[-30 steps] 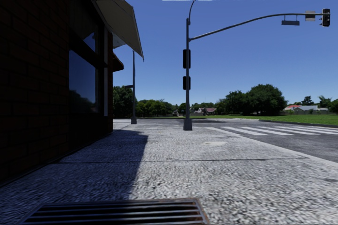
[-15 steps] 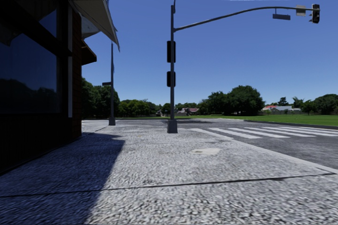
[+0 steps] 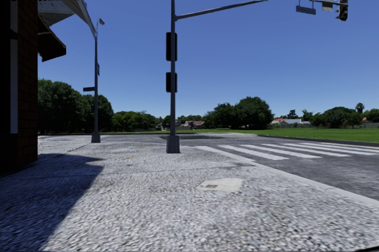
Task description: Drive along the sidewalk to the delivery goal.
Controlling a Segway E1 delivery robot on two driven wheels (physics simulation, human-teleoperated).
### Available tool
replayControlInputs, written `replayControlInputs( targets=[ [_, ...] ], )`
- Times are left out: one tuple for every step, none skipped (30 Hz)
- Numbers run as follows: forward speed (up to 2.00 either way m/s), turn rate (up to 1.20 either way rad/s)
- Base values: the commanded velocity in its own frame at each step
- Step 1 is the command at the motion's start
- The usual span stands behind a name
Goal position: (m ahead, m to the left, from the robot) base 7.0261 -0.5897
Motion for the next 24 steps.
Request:
replayControlInputs(
  targets=[
    [2.0, -0.32],
    [2.0, -0.32],
    [2.0, -0.32],
    [2.0, -0.32],
    [2.0, -0.32],
    [2.0, -0.32],
    [2.0, -0.32],
    [2.0, -0.32],
    [2.0, -0.32],
    [2.0, -0.32],
    [2.0, -0.32],
    [2.0, -0.32],
    [2.0, -0.32],
    [2.0, -0.32],
    [2.0, -0.32],
    [2.0, -0.32],
    [2.0, -0.32],
    [2.0, -0.32],
    [2.0, -0.29],
    [2.0, -0.17],
    [2.0, -0.17],
    [2.0, -0.07],
    [2.0, 0.0],
    [2.0, 0.0]
  ],
)
